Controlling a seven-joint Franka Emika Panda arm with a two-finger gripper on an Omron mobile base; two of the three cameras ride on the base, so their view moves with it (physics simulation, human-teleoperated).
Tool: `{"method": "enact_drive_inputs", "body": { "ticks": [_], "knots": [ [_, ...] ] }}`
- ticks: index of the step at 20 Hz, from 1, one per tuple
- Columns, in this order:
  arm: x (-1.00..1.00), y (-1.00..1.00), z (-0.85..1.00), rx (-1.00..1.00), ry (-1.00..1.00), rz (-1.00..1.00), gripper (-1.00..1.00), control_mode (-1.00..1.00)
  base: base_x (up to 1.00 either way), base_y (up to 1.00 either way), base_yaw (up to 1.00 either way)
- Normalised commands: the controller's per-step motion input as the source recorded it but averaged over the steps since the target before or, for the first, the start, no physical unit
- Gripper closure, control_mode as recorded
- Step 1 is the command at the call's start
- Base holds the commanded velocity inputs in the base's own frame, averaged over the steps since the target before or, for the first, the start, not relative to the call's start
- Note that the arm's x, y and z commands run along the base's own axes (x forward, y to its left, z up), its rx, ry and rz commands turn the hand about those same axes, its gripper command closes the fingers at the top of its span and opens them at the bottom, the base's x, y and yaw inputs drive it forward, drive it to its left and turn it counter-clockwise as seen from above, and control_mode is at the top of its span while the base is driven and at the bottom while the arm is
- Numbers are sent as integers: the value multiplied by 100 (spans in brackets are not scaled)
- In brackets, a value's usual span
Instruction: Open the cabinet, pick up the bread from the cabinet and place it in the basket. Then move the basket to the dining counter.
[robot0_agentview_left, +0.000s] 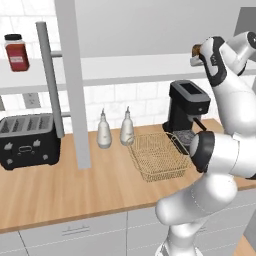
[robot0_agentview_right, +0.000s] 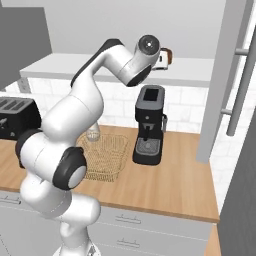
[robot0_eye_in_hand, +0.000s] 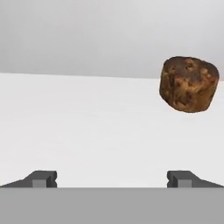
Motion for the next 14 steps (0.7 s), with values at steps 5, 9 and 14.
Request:
{"method": "enact_drive_inputs", "body": {
  "ticks": [5,9,14],
  "knots": [
    [40,-16,17,0,3,-1,-100,-100,56,-7,-3],
    [59,-30,47,0,5,-5,-100,-100,0,0,0],
    [17,-44,29,0,7,-2,-100,-100,0,0,0]
  ]
}}
